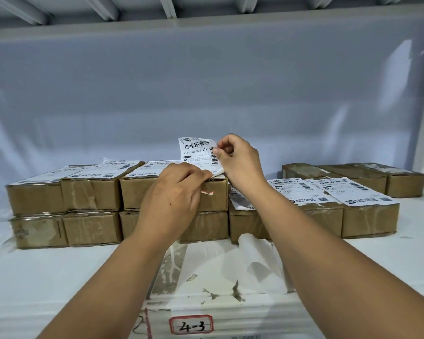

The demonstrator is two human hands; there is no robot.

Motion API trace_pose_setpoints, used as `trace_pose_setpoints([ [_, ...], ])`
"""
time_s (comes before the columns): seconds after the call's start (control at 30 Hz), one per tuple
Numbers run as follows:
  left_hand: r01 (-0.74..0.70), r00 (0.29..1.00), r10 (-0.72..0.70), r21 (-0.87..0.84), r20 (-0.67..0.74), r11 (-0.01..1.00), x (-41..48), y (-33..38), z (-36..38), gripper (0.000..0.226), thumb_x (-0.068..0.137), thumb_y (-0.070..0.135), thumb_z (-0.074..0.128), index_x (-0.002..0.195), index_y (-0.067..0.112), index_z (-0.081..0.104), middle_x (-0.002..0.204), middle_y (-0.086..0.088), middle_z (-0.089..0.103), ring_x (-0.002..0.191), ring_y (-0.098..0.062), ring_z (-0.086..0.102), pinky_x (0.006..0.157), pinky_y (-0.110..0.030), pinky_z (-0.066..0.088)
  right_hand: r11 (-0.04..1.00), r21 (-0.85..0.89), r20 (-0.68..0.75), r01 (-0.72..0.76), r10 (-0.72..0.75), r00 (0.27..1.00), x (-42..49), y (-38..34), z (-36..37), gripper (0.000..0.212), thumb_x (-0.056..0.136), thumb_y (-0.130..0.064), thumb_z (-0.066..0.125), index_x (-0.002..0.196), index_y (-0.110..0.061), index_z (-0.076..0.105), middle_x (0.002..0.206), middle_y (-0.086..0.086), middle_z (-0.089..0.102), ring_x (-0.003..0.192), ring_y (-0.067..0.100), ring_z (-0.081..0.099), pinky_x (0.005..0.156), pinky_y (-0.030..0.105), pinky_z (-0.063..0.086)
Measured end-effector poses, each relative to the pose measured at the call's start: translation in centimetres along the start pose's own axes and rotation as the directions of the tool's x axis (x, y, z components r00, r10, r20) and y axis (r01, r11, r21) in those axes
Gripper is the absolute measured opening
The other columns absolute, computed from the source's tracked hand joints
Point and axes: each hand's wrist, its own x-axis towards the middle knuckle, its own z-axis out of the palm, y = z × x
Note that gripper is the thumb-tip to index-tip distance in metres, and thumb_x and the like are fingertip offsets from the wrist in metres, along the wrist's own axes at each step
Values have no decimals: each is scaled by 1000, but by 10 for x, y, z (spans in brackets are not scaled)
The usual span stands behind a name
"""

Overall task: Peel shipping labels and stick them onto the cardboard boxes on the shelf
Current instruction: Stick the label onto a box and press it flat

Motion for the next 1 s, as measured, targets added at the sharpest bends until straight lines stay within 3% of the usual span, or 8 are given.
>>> trace_pose_setpoints([
  [0.17, 22, 999, -23, 31, 36, 999, 1, 6, -3, 30, 84, 15, 44, 93, 10, 72, 84, -5, 65, 76, -27, 57, 66, -34, 48, 1000, 7, -7, -13, 13, 1000, -1, 1, 2, 8, 90, -17, 62, 84, -17, 57, 71, -12, 53, 65, 2, 49, 55, 4, 35],
  [0.3, 9, 1000, -12, 102, 24, 995, 2, 7, -4, 25, 81, 18, 48, 88, 12, 71, 76, -4, 62, 66, -28, 54, 71, -35, 42, 997, 15, 5, -81, 81, 997, -1, 3, 3, 6, 87, -19, 65, 86, -19, 59, 68, -10, 53, 63, 5, 49, 61, 20, 39],
  [0.4, 14, 1000, -11, 159, -20, 987, 1, 8, -5, 23, 81, 21, 50, 86, 16, 72, 74, 1, 64, 67, -27, 52, 79, -36, 36, 984, 52, 30, -170, 169, 985, -1, 4, 2, 22, 84, -20, 68, 100, -23, 54, 69, -10, 57, 67, 8, 55, 60, 24, 40],
  [0.5, 30, 999, -24, 184, -35, 983, 0, 9, -5, 23, 81, 24, 51, 85, 19, 73, 74, 5, 65, 67, -25, 51, 81, -35, 33, 971, 74, 36, -229, 227, 973, -1, 5, 1, 29, 83, -22, 69, 101, -22, 48, 73, -9, 61, 69, 7, 55, 59, 23, 39],
  [0.73, 32, 999, -32, 65, -9, 997, 2, 9, -4, 26, 83, 30, 51, 83, 15, 72, 73, 3, 64, 65, -22, 42, 65, -29, 36, 949, 75, 24, -305, 304, 952, -1, 6, 4, 32, 76, -23, 72, 91, -24, 43, 87, 2, 66, 78, 19, 58, 72, 34, 45],
  [0.9, 11, 1000, -11, 62, -6, 998, 2, 10, -5, 27, 84, 30, 51, 84, 14, 72, 73, 2, 63, 67, -19, 38, 64, -22, 26, 938, 127, 56, -323, 318, 946, 0, 8, 5, 34, 74, -16, 72, 79, -26, 39, 85, 1, 58, 74, 20, 52, 69, 32, 42],
  [1.0, 5, 1000, -5, 57, -5, 998, 2, 10, -6, 27, 84, 29, 50, 85, 13, 72, 74, 2, 63, 67, -19, 39, 65, -20, 24, 904, 184, 127, -386, 367, 921, 0, 9, 3, 32, 77, -14, 71, 78, -24, 40, 81, 1, 50, 66, 17, 44, 58, 29, 36],
])
